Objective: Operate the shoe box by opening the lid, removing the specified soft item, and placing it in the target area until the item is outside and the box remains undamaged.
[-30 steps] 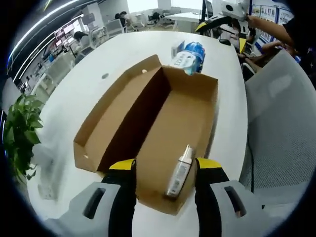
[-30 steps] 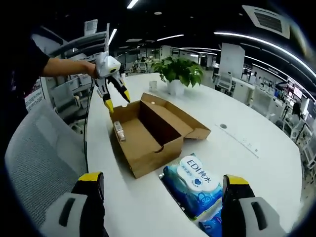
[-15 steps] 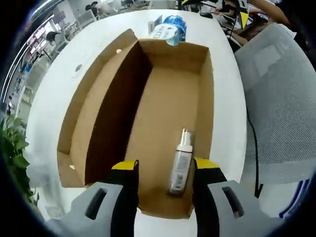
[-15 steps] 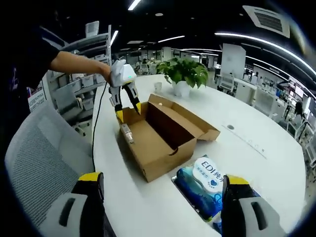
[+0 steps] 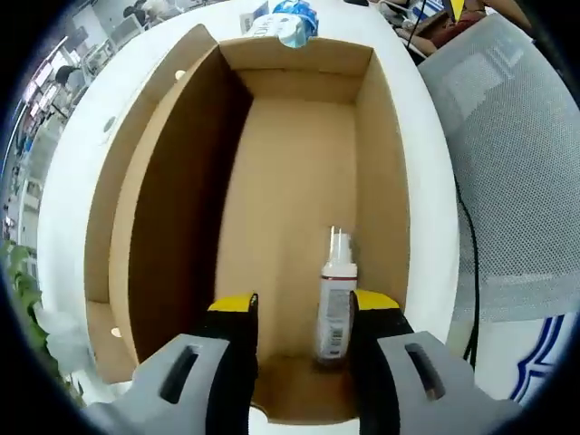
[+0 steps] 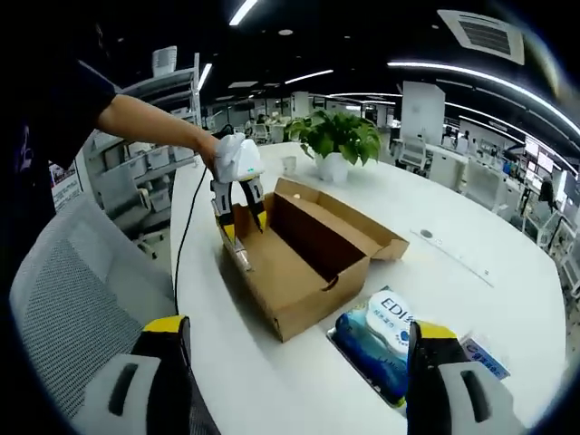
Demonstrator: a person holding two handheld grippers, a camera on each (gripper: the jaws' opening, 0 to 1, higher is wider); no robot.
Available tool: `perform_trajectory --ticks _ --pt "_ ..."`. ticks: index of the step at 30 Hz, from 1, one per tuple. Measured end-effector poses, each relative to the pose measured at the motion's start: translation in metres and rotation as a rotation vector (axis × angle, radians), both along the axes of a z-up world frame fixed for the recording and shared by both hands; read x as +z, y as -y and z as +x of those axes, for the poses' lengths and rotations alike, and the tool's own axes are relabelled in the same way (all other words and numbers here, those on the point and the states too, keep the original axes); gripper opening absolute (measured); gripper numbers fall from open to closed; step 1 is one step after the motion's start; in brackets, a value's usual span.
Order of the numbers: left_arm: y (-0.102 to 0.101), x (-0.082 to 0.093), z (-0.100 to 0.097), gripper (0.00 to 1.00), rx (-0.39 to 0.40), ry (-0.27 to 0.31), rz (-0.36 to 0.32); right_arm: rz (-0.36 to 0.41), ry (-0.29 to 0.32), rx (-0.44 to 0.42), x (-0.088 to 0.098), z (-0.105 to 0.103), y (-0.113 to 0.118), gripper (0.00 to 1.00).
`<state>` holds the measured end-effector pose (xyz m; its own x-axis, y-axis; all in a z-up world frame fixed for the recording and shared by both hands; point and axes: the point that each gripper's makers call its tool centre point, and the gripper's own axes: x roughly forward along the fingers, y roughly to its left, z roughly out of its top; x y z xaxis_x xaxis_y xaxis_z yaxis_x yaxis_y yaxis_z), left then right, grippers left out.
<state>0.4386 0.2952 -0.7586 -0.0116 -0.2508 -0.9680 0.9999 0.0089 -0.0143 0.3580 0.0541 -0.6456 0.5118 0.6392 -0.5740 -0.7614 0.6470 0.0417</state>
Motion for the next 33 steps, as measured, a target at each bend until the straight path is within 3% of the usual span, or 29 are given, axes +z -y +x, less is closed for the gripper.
perform_trajectory --ticks 6,11,15,26,33 --pt "0.004 -0.003 -0.003 0.39 -0.014 0.002 0.01 0.01 -0.004 -0.026 -0.001 -0.001 0.003 0.99" --pt "0.009 -0.001 -0.002 0.37 0.046 0.012 -0.027 0.017 -0.008 -0.038 -0.004 -0.001 0.003 0.99" --pt "0.01 0.001 0.01 0.33 0.073 0.056 -0.049 0.018 -0.012 -0.035 -0.005 -0.002 0.002 0.99" --pt "0.003 0.007 0.005 0.36 0.03 0.033 -0.042 0.021 -0.007 -0.03 -0.002 -0.004 0.0 0.99" --pt "0.0 -0.01 -0.003 0.36 -0.026 0.031 -0.016 0.023 -0.009 -0.026 -0.004 -0.007 -0.005 0.98"
